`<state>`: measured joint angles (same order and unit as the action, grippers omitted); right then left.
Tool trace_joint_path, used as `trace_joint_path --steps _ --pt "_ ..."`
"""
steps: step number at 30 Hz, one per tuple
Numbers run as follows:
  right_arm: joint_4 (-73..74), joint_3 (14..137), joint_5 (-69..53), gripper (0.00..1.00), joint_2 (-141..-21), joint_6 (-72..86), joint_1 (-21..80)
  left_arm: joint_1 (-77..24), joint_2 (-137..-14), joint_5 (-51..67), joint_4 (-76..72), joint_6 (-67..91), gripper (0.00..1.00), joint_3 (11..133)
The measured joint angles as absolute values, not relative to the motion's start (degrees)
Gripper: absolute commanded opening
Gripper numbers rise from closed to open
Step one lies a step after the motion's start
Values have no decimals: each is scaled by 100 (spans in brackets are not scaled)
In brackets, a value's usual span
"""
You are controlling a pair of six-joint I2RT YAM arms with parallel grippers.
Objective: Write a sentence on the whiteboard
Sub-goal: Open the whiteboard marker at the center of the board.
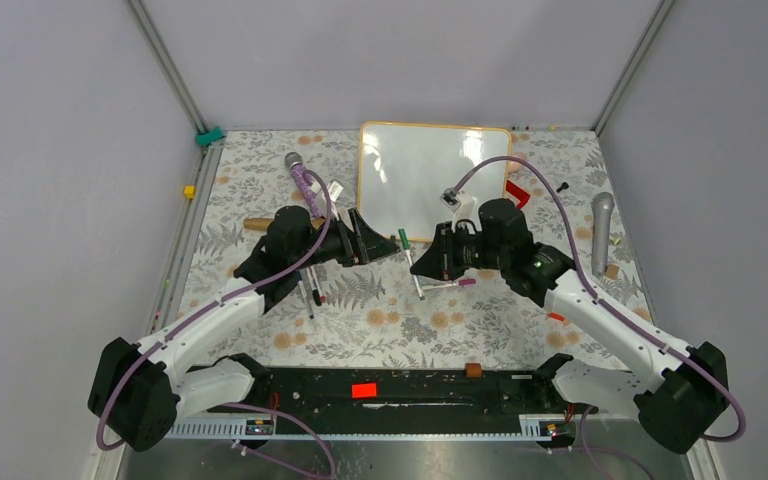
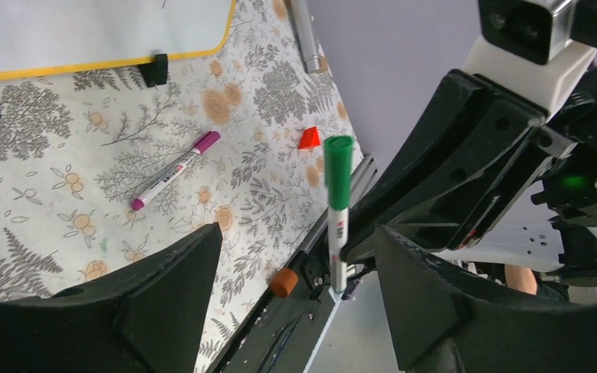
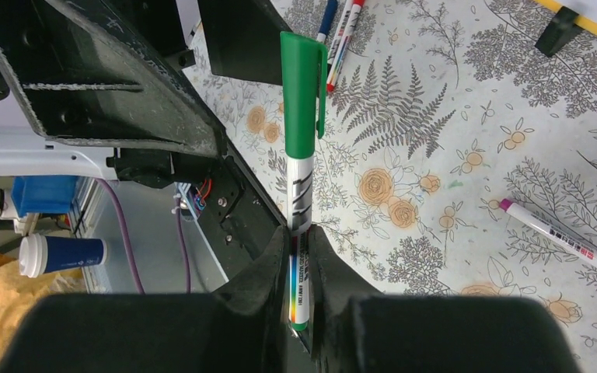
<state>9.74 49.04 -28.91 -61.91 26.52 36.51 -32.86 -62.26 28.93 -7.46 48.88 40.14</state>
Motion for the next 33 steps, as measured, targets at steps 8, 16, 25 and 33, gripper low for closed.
trace_joint_path --steps 8,16,25,33 --pt "998 5131 -2827 0 -6473 2526 3957 -3369 -6296 2939 -1039 5054 62 4016" --pt "1000 5234 -2814 0 -6584 2460 4097 -3369 -6296 2936 -1046 5100 50 4016" --pt "1109 5334 -2816 0 -6707 2309 4270 -3369 -6296 2936 -1138 5135 44 4016" --pt "1160 5363 -2816 0 -6770 2241 4346 -3369 -6296 2941 -1181 5172 10 4016"
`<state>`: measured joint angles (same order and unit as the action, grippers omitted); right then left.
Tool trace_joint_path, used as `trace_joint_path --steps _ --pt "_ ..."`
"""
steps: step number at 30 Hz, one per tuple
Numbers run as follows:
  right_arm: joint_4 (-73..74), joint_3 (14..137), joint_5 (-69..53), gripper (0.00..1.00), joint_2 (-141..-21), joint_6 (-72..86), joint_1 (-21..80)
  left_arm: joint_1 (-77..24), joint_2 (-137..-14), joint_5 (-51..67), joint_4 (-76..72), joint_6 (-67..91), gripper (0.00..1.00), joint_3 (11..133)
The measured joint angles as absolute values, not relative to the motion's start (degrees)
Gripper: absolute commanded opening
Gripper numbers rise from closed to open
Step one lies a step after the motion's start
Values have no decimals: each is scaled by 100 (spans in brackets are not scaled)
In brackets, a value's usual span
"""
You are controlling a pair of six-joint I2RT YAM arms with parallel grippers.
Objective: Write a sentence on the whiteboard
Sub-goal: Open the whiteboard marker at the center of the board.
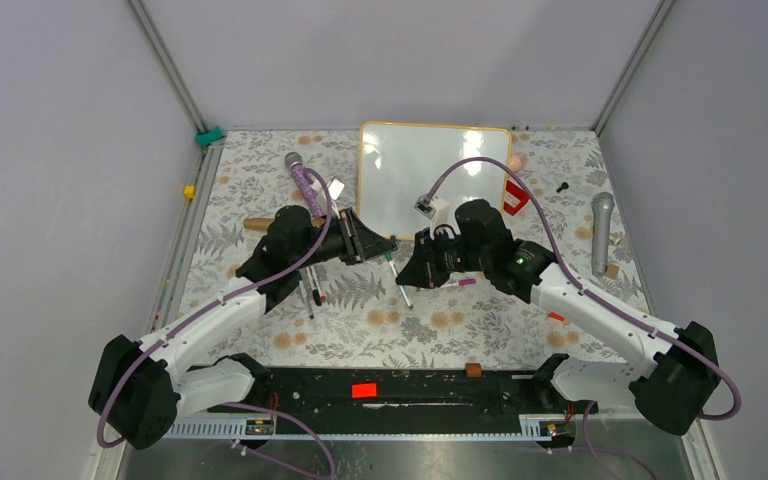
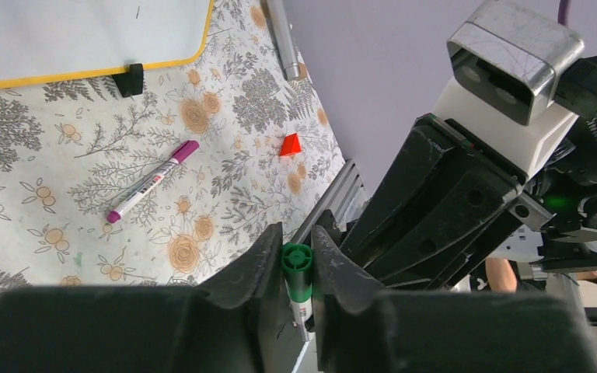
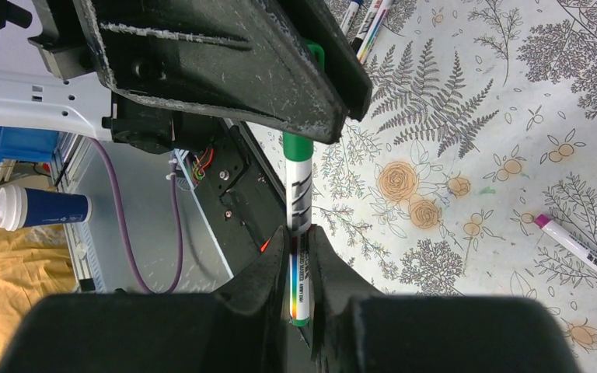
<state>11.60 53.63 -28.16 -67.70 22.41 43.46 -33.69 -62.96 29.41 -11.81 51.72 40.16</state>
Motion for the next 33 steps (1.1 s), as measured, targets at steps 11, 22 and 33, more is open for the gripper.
trace_joint_path --steps 11,22,33 --pt "1013 5339 -2790 68 -6689 2331 4359 -3354 -6278 2978 -1192 5164 0 4016" --pt "-1120 4359 -2117 67 -5769 3647 4377 -2598 -5802 2987 -2403 6383 0 3798" --pt "-2617 4331 -1251 52 -6058 4847 4731 -2596 -5780 2449 -4438 7782 0 3315"
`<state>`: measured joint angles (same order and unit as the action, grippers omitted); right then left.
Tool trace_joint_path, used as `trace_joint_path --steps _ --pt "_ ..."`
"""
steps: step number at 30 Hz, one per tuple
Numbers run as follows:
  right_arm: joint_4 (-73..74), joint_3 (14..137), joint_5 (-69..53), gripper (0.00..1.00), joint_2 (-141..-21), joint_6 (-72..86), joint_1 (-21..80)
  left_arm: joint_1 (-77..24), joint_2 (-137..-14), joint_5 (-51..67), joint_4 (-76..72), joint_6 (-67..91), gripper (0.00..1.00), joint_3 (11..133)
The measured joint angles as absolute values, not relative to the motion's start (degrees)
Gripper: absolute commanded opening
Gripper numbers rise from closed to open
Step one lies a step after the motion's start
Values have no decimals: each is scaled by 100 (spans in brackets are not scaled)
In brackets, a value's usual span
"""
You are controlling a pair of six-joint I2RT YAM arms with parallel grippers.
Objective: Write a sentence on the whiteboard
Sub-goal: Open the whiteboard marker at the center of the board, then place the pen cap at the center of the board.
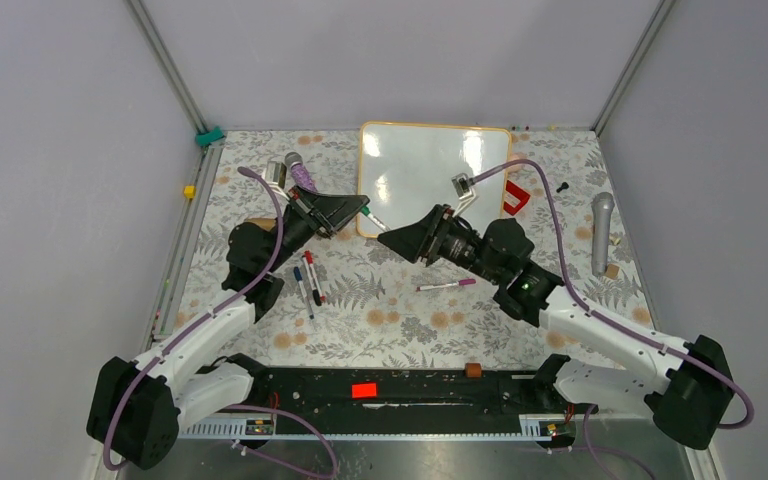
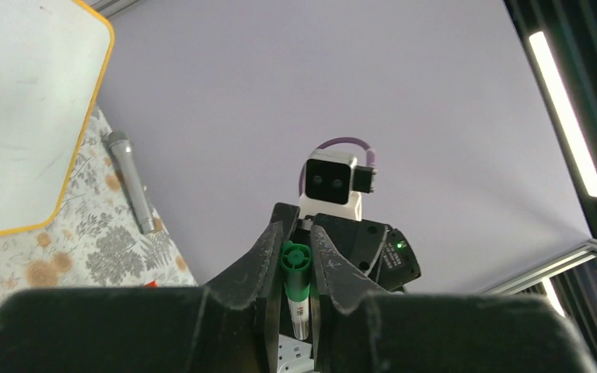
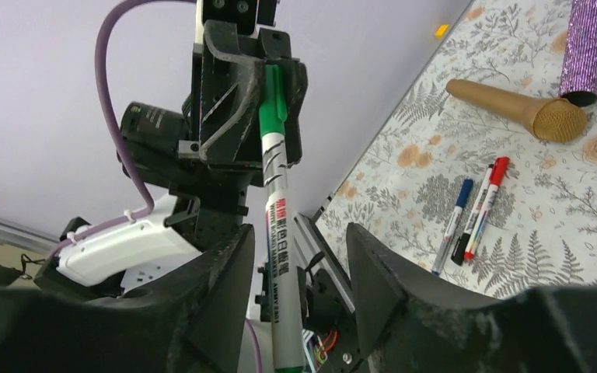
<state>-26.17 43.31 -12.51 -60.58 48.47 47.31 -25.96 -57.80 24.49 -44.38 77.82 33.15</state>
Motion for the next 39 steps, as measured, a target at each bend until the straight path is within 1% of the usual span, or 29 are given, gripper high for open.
trace_joint_path --steps 5,7,13,17,19,20,21,26,30,35,39 --pt "-2895 4425 -1096 36 -6254 4998 4764 -2596 -5782 2333 -4672 7902 0 3317" --pt "-2954 4451 -1090 34 -6263 5026 4779 -2596 -5784 2309 -4672 7924 0 3317" --pt "-3118 4484 -961 32 -6263 5063 4797 -2596 -5784 2305 -4729 8029 0 3317" --pt "-3234 4484 -952 16 -6263 5105 4801 -2596 -5787 2285 -4779 8101 0 3317" --pt "-3293 4484 -956 7 -6263 5131 4807 -2596 -5798 2270 -4805 8136 0 3317" --pt "-3306 4484 -954 1 -6263 5135 4810 -2596 -5808 2268 -4834 8160 0 3317" --pt "-3319 4484 -950 0 -6263 5166 4812 -2596 -5824 2268 -4884 8189 0 3317" --pt "-3374 4466 -884 0 -6239 5218 4823 -2543 -5863 2252 -5135 8322 0 3234" --pt "-3367 4233 -805 0 -6119 5297 4873 -2392 -5861 2499 -5186 8407 0 3074" --pt "-3070 3706 -604 0 -5485 5321 4860 -1627 -5723 2403 -4965 8355 0 3048" --pt "-2707 3424 -438 0 -5026 5315 4860 -1509 -5629 2408 -4530 8130 0 3057"
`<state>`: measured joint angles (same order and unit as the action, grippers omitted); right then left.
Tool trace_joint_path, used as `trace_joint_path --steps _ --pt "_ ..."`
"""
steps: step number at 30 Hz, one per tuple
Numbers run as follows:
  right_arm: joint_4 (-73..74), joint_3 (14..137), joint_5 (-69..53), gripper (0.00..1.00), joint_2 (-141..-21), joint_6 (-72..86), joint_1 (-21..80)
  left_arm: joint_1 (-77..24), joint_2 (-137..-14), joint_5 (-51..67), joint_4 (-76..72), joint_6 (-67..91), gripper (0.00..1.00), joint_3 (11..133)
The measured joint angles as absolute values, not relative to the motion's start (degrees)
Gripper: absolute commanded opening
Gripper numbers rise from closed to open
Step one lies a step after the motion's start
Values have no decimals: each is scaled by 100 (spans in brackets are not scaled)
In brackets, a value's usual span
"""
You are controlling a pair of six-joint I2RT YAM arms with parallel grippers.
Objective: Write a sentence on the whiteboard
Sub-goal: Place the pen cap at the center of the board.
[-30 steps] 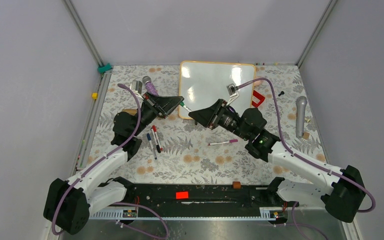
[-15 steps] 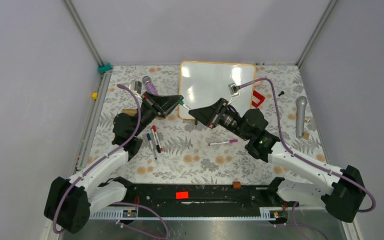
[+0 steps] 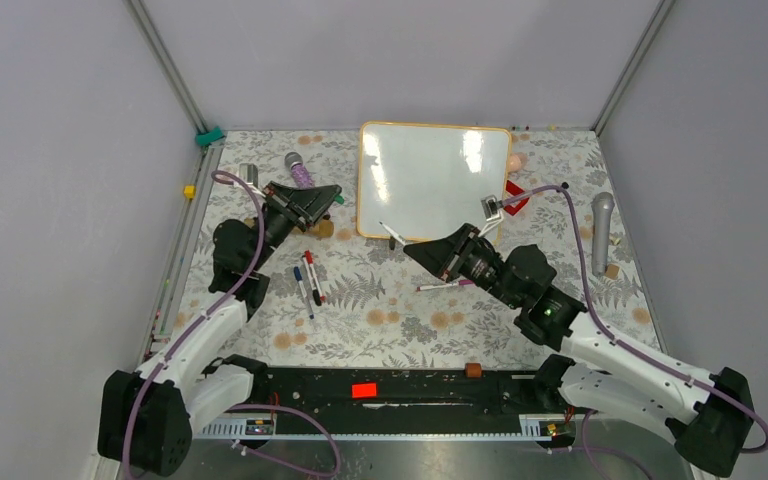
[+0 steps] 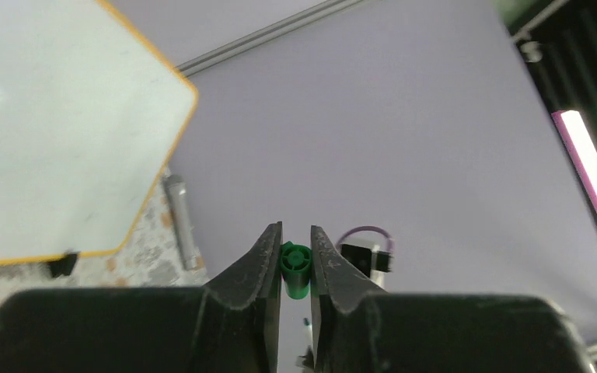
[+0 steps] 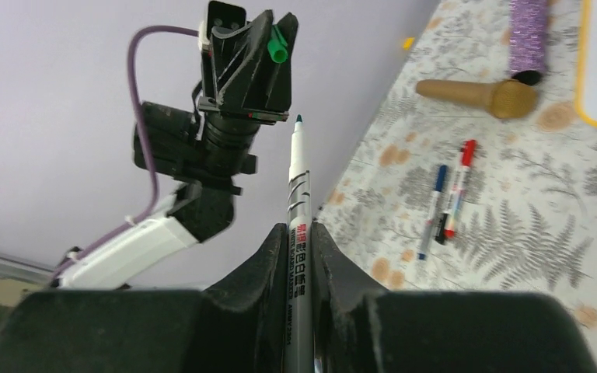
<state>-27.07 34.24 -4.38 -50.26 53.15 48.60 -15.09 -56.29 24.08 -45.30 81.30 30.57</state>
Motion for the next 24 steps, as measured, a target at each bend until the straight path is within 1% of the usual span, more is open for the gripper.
trace_joint_path --steps 2,6,7,9,11,14,17,21,24 --pt "-2294 3413 -342 0 -4827 5192 4860 -1509 -5629 2414 -3983 7850 0 3127" --pt "-1166 3634 -21 0 -4602 4713 4858 -1538 -5686 2237 -1881 6823 0 3597" --pt "-751 3776 115 0 -4602 4536 4858 -1610 -5752 2025 -1201 6434 1 3811" --pt "-237 3986 290 0 -4644 4265 4858 -1813 -5874 1621 -331 5872 2 4101" --pt "285 4261 362 0 -4786 3944 4858 -2189 -6025 1129 419 5354 0 4322" --pt "801 4593 325 0 -5113 3625 4858 -2633 -6396 600 989 4952 0 4410" --pt "1142 4733 202 0 -5389 3437 4858 -2803 -6965 150 1332 4845 1 4372" --pt "1459 4740 137 0 -5459 3321 4858 -2971 -7666 -499 1675 4792 10 4237" --pt "1498 4737 121 0 -5428 3275 4858 -3087 -7861 -797 1817 4768 19 4195"
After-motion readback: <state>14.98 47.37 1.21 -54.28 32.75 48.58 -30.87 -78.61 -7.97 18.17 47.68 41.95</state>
